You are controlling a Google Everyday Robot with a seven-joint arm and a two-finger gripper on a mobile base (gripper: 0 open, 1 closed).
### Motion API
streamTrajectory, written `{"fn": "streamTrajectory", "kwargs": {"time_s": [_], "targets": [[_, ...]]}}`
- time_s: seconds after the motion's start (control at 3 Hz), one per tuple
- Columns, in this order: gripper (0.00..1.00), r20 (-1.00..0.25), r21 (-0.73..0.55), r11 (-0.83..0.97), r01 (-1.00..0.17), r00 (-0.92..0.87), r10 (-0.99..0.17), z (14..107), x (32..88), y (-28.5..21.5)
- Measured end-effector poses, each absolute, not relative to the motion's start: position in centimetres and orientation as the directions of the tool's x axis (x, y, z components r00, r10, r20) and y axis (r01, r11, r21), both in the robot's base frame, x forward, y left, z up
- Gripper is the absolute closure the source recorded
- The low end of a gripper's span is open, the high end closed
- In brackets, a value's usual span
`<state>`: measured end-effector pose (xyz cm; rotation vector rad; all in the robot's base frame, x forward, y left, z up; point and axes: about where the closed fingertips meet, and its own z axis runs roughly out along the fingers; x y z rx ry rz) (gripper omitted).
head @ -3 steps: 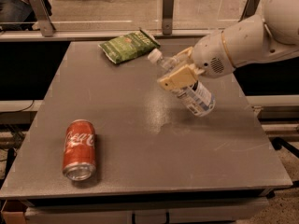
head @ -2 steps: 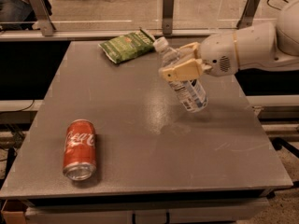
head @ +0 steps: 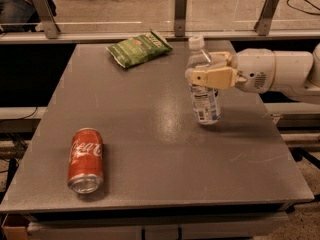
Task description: Place blue plastic bottle upright
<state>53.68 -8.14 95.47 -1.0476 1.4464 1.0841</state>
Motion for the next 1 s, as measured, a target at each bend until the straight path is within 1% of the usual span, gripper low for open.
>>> {"fn": "streamTrajectory", "kwargs": {"time_s": [0.33, 0.67, 1.0], "targets": [[1.0, -0.991, 0.131, 0.197, -0.972, -0.125, 0.042, 95.2, 53.4, -9.8], [0.82, -0.99, 0.107, 0.166, -0.98, -0.089, 0.109, 95.1, 52.8, -11.1], [0.59, -0.989, 0.045, 0.125, -0.991, -0.027, 0.144, 94.8, 51.8, -11.8]]}}
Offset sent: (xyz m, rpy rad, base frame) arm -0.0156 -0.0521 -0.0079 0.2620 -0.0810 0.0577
